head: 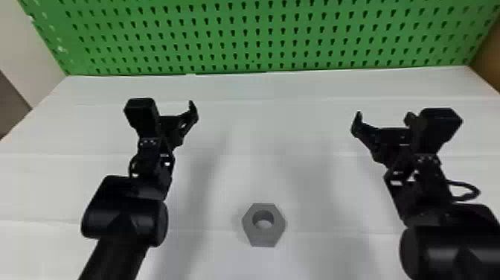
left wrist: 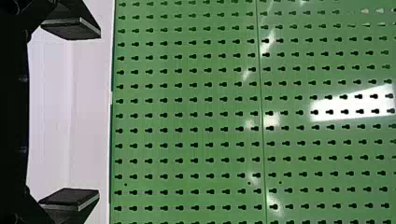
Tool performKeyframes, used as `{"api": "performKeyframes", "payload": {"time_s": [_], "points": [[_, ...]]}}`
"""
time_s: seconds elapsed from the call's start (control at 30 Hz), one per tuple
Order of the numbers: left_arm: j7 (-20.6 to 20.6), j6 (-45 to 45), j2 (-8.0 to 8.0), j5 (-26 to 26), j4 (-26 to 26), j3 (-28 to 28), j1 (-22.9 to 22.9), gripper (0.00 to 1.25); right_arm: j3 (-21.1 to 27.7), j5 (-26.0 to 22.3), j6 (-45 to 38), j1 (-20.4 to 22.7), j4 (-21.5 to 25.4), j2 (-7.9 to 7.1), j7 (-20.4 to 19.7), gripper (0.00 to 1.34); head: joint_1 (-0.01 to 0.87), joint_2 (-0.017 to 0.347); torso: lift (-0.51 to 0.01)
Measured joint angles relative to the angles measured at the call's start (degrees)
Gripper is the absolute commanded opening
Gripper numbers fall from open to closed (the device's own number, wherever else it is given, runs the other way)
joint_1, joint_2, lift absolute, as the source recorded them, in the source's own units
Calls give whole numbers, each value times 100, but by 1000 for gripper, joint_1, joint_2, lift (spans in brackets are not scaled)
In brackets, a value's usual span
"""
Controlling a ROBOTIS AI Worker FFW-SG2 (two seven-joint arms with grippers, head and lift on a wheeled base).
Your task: Pick up the hex nut
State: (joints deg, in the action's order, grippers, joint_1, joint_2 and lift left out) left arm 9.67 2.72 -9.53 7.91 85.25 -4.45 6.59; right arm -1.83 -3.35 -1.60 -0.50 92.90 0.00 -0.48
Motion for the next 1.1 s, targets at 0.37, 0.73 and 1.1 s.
{"api": "performKeyframes", "payload": {"time_s": [0.37, 0.73, 1.1], "points": [[0, 0, -3, 24, 9, 27, -17, 1160, -85, 265, -327, 42, 385, 0, 2, 1233, 785, 149, -84], [0, 0, 0, 29, 9, 38, -26, 1160, -369, 362, -1820, -93, 1325, -75, 4, 1232, 785, 150, -84], [0, 0, 2, 18, 9, 58, -18, 1160, -583, 344, -3865, -453, 2161, -151, 14, 1233, 785, 149, -84]]}}
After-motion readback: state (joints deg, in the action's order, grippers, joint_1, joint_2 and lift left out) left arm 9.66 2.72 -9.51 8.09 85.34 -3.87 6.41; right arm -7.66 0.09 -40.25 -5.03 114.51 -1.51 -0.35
